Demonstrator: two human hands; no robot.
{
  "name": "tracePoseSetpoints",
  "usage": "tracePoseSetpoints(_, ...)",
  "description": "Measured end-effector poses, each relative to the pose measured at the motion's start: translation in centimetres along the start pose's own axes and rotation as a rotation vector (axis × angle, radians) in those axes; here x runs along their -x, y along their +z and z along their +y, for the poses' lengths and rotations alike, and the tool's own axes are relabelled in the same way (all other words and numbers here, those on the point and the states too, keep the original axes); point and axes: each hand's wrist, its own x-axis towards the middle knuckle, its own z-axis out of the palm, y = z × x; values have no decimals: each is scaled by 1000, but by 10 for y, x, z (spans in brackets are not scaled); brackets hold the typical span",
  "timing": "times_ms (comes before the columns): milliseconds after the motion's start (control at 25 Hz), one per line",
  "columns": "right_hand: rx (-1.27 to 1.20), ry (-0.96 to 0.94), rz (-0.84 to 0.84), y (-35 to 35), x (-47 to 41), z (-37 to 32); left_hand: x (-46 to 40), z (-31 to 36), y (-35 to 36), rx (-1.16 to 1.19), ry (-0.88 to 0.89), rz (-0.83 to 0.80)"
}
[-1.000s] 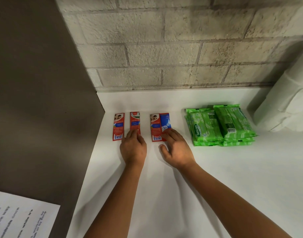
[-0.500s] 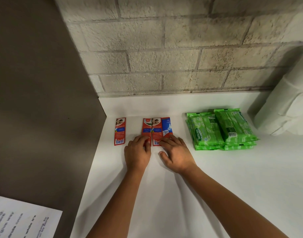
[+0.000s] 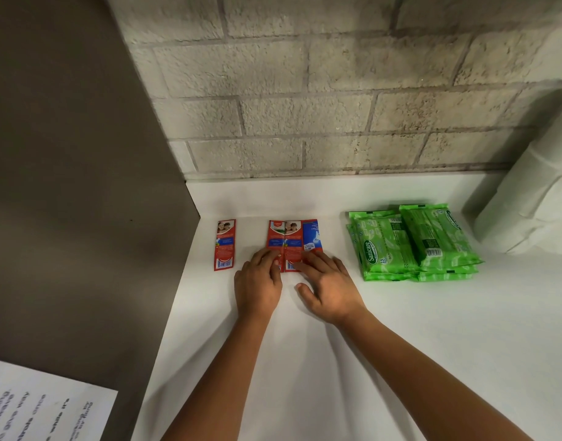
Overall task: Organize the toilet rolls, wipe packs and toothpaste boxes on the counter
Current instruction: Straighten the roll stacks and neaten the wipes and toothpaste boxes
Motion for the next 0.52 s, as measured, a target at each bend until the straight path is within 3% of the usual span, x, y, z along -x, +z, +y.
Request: tracePoseSetpoints(520, 5, -3, -13, 0, 0, -1, -1, -1, 0, -36, -3, -26)
